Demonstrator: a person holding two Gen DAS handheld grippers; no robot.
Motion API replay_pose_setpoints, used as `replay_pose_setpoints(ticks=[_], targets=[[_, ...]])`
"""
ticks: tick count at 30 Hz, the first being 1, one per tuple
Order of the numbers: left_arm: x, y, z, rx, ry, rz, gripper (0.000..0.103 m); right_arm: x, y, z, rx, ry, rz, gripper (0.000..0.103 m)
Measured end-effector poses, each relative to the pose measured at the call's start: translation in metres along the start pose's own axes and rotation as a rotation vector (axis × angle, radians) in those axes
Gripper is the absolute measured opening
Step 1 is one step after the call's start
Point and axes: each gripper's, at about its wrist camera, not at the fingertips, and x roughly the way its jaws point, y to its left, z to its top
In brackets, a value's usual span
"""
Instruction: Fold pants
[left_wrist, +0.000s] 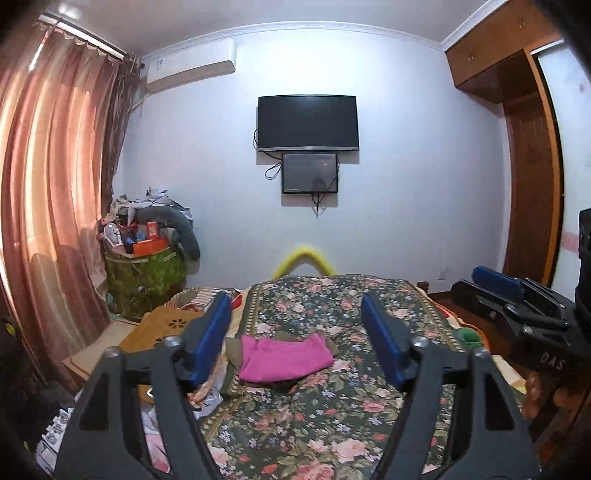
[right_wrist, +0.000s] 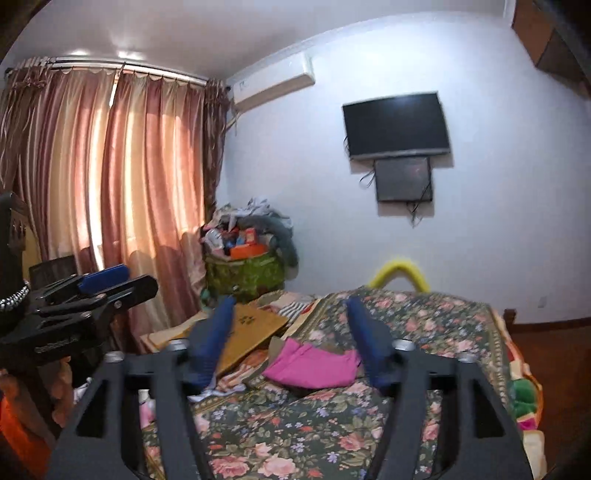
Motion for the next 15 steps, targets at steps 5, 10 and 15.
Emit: replay_pose_setpoints(ticks=[5,10,15], targets=[[-0.017,0.000,-0.004,-0.020,-0.023,-0.006,0.095,-0.004,-0.002,0.000,0.018,-0.014,-0.028,0.090],[-0.024,0.001,-0.006,-0.037,-0.040,0.001,0.102,-0.008,-0.002,-0.001,0.027,-0.030,-0.080,0.103],[-0.024,-0.002,-0.010,-0.021,-0.035,0.013,0.103,-0.013,-0.002,-0.003,0.050,-0.023,-0.076,0.103]])
